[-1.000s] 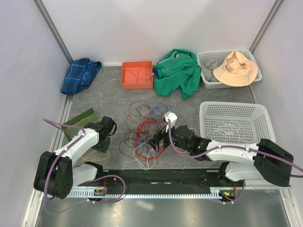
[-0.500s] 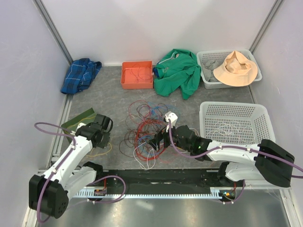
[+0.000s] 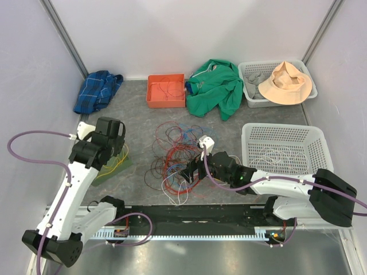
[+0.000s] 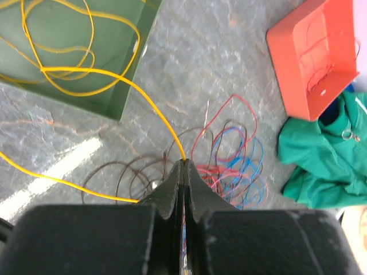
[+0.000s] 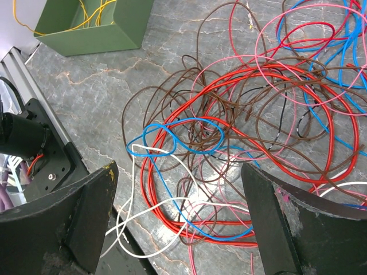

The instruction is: Untangle the cables

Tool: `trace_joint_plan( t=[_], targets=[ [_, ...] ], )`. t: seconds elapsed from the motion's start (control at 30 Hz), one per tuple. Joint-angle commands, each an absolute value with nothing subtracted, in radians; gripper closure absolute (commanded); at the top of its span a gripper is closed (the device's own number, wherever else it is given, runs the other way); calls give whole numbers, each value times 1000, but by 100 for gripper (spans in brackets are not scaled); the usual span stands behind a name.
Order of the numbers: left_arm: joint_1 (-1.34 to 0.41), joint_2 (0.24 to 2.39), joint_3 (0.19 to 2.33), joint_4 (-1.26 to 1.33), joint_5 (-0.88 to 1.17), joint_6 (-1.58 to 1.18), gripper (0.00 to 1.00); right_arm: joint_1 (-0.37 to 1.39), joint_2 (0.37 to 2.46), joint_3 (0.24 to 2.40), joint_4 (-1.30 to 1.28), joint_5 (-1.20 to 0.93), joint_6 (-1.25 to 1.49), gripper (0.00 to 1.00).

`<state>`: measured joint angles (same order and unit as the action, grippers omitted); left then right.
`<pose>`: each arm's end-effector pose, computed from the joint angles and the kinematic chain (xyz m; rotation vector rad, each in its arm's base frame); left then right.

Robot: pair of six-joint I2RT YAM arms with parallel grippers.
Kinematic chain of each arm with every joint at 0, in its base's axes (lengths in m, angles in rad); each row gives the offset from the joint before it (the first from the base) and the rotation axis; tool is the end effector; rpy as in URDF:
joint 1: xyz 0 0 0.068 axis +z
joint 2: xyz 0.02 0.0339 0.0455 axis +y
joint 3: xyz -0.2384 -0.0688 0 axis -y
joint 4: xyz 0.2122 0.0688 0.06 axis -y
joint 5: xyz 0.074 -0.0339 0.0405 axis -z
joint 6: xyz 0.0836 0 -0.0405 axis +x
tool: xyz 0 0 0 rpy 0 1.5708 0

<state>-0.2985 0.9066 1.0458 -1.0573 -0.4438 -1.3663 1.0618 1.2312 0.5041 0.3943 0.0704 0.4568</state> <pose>0.1689 -0.0144 0.2713 -1.3657 1.9536 -0.2340 0.1454 0.2484 0.1906 -0.5538 1.9447 0.9397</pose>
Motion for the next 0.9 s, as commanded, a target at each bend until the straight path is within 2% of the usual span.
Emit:
trace_joint_plan(
  t=[0.0, 0.3, 0.47, 0.53, 0.57, 0.6, 0.77, 0.87],
  targets=[
    [-249, 979, 1065, -1082, -548, -1313, 98, 1060, 1189, 540, 396, 58, 463, 4],
    [70, 1109, 977, -867, -443, -1217, 98, 1058, 1121, 511, 361, 84, 446, 4],
    [81, 1176, 953, -818, -425, -1195, 98, 1060, 1114, 500, 354, 101, 436, 4],
    [84, 1210, 954, -816, -399, -1174, 94, 1060, 1117, 502, 353, 98, 434, 4],
    [87, 1216, 954, -815, -390, -1167, 78, 1058, 1118, 502, 351, 100, 434, 4],
    [84, 1216, 956, -816, -384, -1163, 68, 1058, 1118, 502, 351, 101, 431, 4],
    [84, 1175, 983, -813, -379, -1131, 28, 1058, 1126, 523, 341, 104, 425, 4],
    [86, 1134, 1015, -810, -362, -1072, 21, 1058, 1129, 537, 334, 110, 425, 4]
  ],
)
